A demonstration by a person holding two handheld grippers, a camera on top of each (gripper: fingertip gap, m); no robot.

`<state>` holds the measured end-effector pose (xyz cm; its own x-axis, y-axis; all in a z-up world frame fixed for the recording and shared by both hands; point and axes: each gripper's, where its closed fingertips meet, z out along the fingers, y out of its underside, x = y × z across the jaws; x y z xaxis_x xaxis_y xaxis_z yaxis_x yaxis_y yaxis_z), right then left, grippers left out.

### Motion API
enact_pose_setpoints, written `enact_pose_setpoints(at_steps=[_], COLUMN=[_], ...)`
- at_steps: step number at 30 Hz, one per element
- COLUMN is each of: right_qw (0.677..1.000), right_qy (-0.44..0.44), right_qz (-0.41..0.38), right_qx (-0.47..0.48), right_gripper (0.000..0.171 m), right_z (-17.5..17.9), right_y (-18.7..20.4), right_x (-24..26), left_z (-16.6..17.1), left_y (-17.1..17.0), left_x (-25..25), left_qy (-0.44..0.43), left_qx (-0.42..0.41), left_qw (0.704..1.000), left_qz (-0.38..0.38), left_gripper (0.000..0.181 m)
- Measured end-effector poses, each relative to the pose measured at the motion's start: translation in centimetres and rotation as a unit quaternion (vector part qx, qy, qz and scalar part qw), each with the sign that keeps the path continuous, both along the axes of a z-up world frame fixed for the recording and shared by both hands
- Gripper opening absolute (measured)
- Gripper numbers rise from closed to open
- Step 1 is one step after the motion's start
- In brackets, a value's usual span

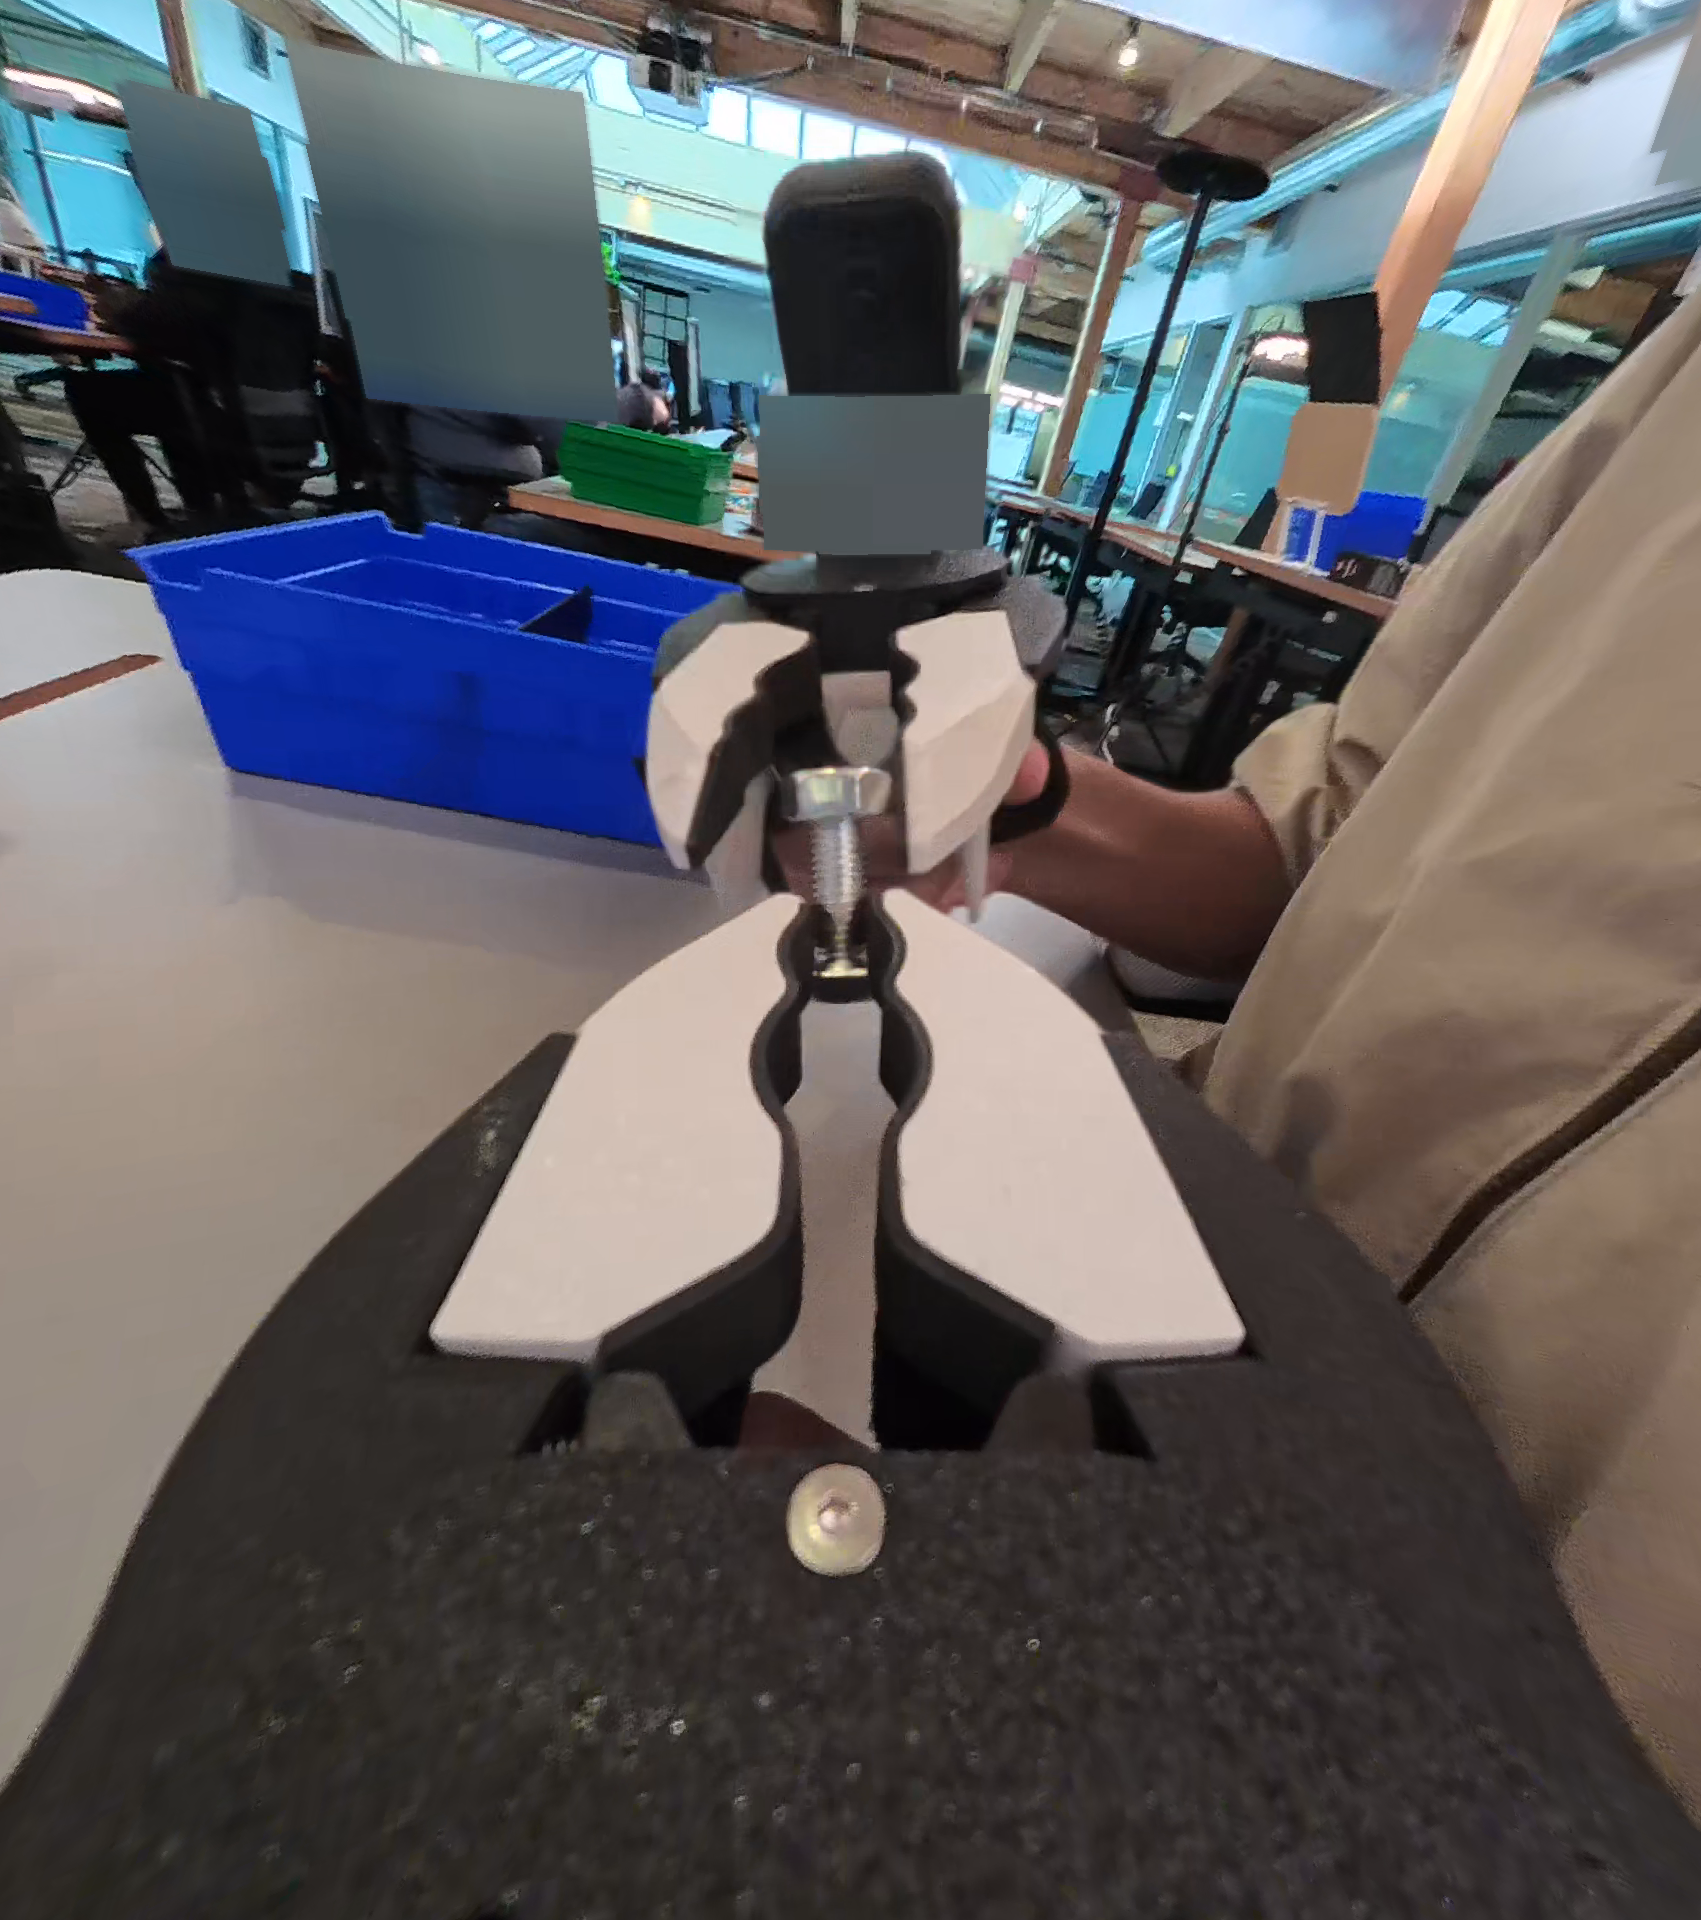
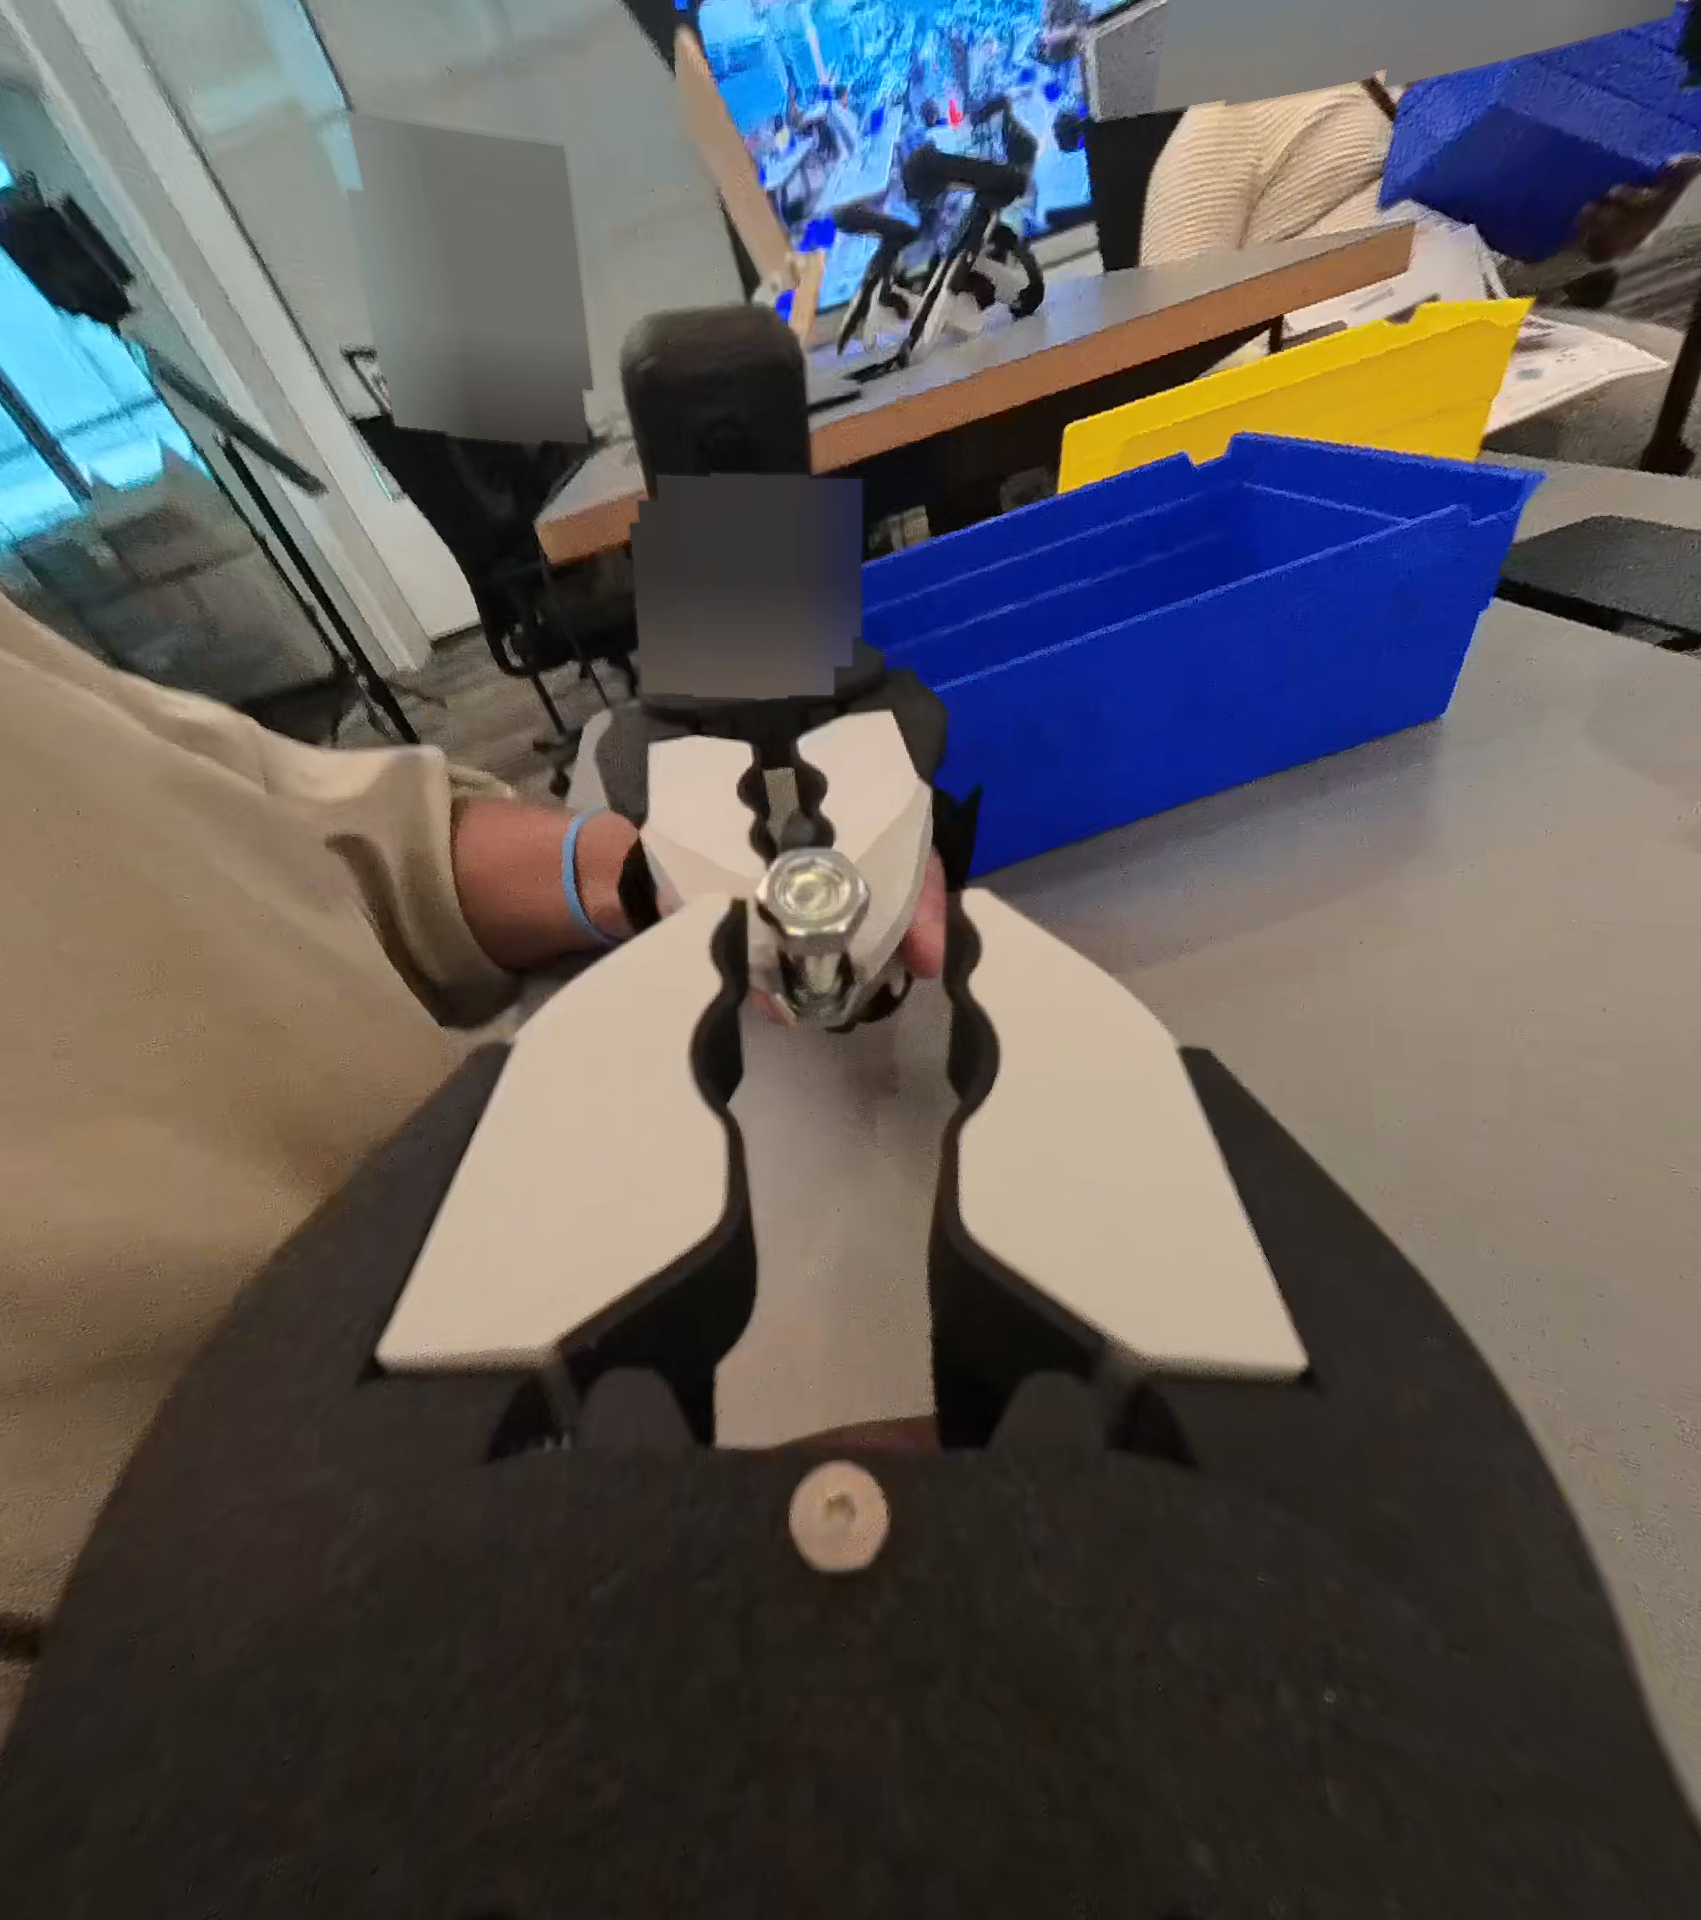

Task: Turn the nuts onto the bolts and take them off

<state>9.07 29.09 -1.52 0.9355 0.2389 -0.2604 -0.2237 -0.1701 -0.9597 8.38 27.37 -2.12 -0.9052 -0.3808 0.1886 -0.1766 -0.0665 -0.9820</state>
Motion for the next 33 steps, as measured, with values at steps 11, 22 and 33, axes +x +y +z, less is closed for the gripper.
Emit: enact_pose_setpoints(at_steps=[11, 22, 33], right_qw=[0.997, 0.997, 0.998], right_qy=[0.033, 0.03, -0.006], right_qz=[-0.064, -0.072, -0.057], right_qx=[0.008, 0.012, -0.001], right_gripper=[0.031, 0.03, 0.042], right_z=[-0.7, -0.3, 0.2], right_y=[-1.5, -1.1, -0.3], right_x=[1.8, 2.3, 1.5], left_z=[0.7, 1.2, 0.6], left_y=[0.8, 1.0, 0.7], left_x=[0.3, 0.0, 0.0], left_qy=[-0.001, -0.013, -0.007], left_qx=[-0.023, -0.016, -0.002], left_qw=[1.0, 1.0, 1.0], left_qz=[0.01, 0.009, 0.008], left_gripper=[0.009, 0.009, 0.009])
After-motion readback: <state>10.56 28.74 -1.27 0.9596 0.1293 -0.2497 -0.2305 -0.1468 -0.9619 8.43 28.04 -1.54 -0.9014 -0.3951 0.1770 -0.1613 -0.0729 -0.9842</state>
